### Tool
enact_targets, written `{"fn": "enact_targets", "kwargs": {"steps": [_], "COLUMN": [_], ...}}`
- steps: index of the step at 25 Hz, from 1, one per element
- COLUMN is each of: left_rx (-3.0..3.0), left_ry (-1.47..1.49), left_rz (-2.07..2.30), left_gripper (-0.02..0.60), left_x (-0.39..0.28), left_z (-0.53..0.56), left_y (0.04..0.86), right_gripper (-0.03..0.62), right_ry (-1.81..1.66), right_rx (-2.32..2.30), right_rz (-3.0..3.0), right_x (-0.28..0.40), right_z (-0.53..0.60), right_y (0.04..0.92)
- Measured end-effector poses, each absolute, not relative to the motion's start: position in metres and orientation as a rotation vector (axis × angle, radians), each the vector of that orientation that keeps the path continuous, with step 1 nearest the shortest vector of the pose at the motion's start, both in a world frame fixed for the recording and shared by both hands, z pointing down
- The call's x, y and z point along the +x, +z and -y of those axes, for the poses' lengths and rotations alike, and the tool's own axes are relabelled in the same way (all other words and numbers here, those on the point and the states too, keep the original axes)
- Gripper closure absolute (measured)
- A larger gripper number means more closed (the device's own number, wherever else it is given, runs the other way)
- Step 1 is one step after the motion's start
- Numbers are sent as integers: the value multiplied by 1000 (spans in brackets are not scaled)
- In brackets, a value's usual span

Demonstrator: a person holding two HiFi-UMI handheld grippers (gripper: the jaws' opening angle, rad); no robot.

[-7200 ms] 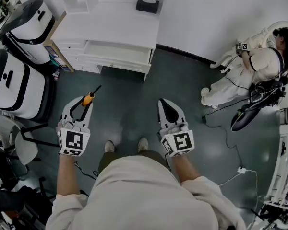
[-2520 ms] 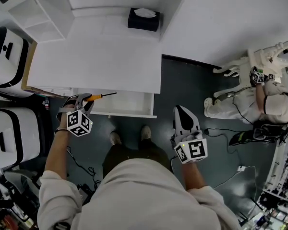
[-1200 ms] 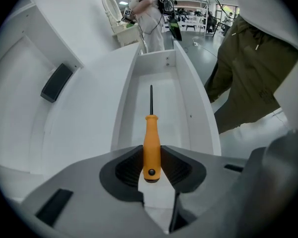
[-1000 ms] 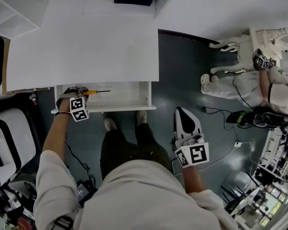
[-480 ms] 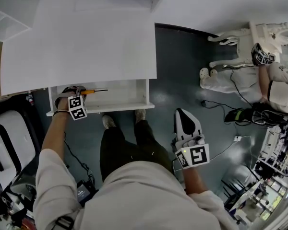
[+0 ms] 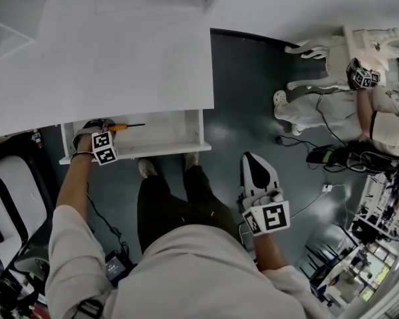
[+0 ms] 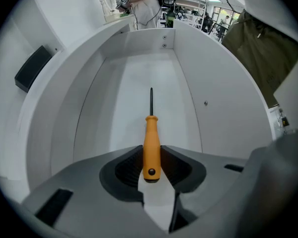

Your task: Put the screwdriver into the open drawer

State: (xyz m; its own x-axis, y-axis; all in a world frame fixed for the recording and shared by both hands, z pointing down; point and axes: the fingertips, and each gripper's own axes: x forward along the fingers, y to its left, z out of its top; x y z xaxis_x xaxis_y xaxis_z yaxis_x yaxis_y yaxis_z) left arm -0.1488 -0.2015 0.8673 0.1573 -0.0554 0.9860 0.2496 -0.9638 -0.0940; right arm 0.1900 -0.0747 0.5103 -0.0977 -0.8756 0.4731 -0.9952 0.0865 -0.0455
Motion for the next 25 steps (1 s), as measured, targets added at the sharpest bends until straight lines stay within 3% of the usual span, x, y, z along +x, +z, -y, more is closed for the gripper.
{"fn": "enact_targets", "kwargs": {"steps": [25], "left_rx": [-2220], "left_ry": [-1936], "left_rz": [152], "left_gripper": [465], "left_x": [-149], "left_z": [200], "left_y": [872], "right_gripper": [589], "right_ry": [531], "right_rx": [1815], "right_rz": [2079], "right_x": [194], "right_z": [86], "right_y": [516]}}
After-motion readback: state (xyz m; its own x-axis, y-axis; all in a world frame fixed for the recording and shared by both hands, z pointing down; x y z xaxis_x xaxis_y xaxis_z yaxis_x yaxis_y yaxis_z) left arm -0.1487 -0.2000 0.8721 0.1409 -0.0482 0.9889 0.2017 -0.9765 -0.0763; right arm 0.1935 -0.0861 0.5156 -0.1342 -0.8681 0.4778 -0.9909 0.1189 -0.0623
